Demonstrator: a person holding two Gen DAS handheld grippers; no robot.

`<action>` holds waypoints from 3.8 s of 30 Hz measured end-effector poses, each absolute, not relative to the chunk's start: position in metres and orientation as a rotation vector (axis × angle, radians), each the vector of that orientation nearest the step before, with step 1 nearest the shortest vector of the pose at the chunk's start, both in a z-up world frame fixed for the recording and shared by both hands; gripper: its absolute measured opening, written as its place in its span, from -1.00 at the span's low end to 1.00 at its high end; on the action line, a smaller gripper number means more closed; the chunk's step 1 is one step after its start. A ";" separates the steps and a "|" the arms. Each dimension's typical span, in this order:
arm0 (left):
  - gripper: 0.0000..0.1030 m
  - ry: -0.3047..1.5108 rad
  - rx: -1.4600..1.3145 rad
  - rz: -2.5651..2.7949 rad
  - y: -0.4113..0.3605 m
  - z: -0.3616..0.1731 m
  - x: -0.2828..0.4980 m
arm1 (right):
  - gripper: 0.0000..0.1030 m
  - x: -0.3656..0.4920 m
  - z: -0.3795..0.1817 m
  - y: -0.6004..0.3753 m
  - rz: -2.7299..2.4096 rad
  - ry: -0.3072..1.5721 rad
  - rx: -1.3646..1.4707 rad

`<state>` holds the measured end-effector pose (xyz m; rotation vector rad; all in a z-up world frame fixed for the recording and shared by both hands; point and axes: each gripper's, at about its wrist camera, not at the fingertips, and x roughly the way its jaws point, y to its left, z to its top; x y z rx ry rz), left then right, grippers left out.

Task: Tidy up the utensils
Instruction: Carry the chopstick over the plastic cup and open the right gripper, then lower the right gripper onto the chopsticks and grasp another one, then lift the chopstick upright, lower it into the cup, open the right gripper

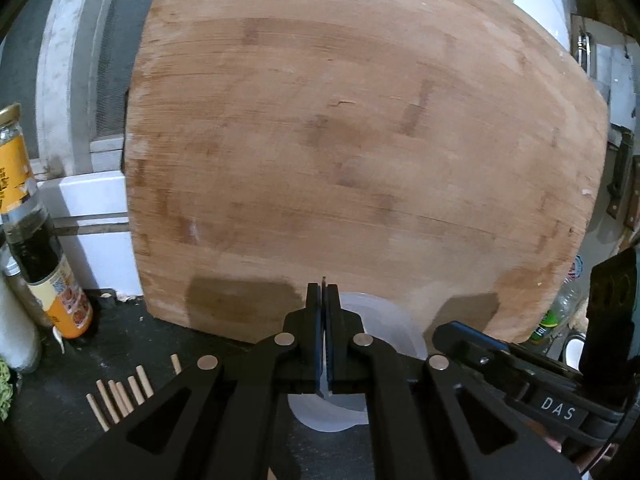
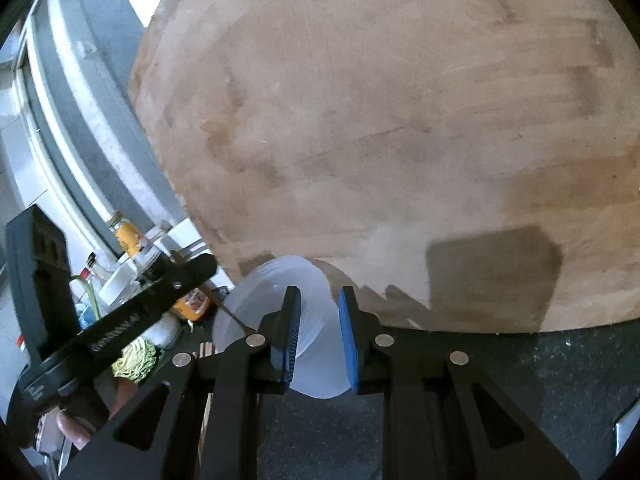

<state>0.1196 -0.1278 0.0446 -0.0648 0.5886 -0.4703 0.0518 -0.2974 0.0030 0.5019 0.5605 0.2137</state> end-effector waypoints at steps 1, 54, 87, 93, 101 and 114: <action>-0.99 0.596 -0.062 -0.474 -0.131 0.045 0.119 | -0.59 0.051 0.004 -0.296 0.216 0.554 0.495; 1.00 0.663 0.061 0.047 -0.001 0.000 0.046 | -0.33 0.056 -0.029 -0.158 0.476 0.800 0.029; -0.70 1.053 -0.061 0.063 0.009 -0.054 0.141 | -0.84 0.134 -0.054 -0.115 0.236 0.984 -0.053; -0.89 1.004 -0.075 -0.006 0.005 -0.042 0.138 | -0.85 0.131 -0.049 -0.123 0.326 0.975 0.034; -0.89 0.776 -0.037 -0.068 -0.001 0.044 0.090 | -0.85 0.089 0.006 -0.149 0.491 0.758 0.154; -0.89 0.355 -0.091 -0.357 -0.042 0.196 0.042 | -0.85 0.050 0.120 -0.263 0.411 0.169 0.446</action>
